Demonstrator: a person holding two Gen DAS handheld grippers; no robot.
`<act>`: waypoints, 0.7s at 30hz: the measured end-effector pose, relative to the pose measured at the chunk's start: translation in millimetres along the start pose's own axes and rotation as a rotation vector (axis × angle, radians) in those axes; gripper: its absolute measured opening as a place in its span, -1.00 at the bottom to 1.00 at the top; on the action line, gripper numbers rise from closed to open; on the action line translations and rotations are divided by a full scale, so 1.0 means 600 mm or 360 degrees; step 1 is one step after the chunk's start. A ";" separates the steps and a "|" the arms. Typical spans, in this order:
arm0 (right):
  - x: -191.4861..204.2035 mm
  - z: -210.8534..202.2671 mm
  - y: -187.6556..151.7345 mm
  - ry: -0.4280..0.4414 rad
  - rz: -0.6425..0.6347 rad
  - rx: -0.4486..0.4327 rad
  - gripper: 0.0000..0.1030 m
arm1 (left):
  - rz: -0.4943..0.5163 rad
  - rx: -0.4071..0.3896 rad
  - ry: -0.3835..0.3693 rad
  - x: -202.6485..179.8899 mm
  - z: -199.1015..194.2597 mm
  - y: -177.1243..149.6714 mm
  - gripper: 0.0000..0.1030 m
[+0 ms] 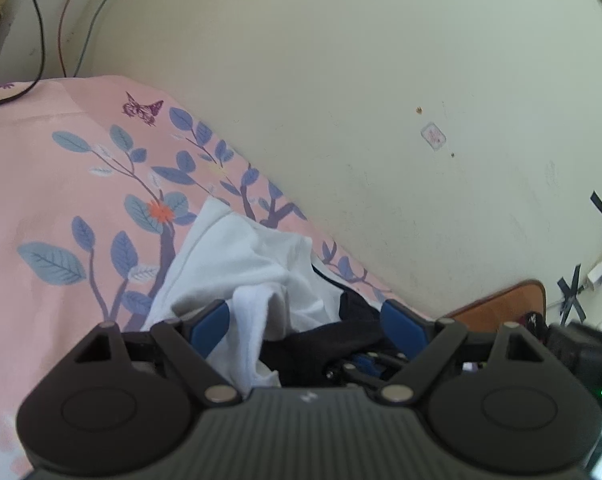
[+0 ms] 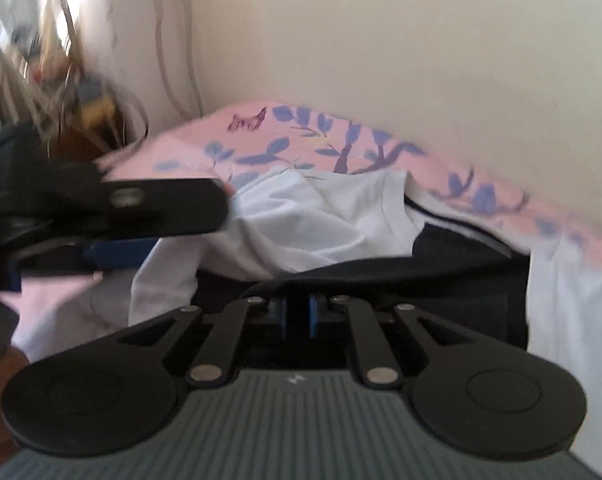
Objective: Fold small clothes
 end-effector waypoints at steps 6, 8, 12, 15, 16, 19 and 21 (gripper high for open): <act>-0.074 -0.097 -0.013 0.0023 0.0131 -0.0162 -0.18 | 0.0050 0.0000 -0.0022 -0.010 -0.004 -0.005 0.66; -0.113 -0.134 -0.033 -0.0069 0.0227 -0.0213 -0.16 | 0.0104 0.0055 0.0019 -0.016 0.006 -0.010 0.66; -0.219 -0.116 -0.123 -0.0464 0.0450 0.0079 -0.19 | 0.0234 0.0178 0.0170 -0.029 0.038 -0.026 0.66; -0.273 -0.104 -0.177 -0.0460 0.0647 -0.0012 -0.26 | 0.0229 0.0165 0.0168 -0.025 0.035 -0.029 0.69; -0.276 -0.106 -0.182 -0.0446 0.0726 -0.0012 -0.25 | 0.0211 0.0151 0.0157 -0.023 0.031 -0.028 0.69; -0.255 -0.130 -0.211 -0.0312 0.0716 -0.0181 -0.19 | 0.0189 0.0138 0.0155 -0.021 0.024 -0.028 0.69; -0.240 -0.141 -0.239 -0.0296 0.0680 -0.0219 -0.17 | 0.0233 0.0181 0.0202 -0.037 0.014 -0.033 0.69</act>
Point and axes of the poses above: each gripper's, at about its wrist camera, not at the fingertips, and z roughly the way its jaws point, x to its left, y to its top, the point moved 1 cm from there along z, roughly the way its jaws point, and after that the axes turned 9 degrees about -y, right-handed, at the moved point
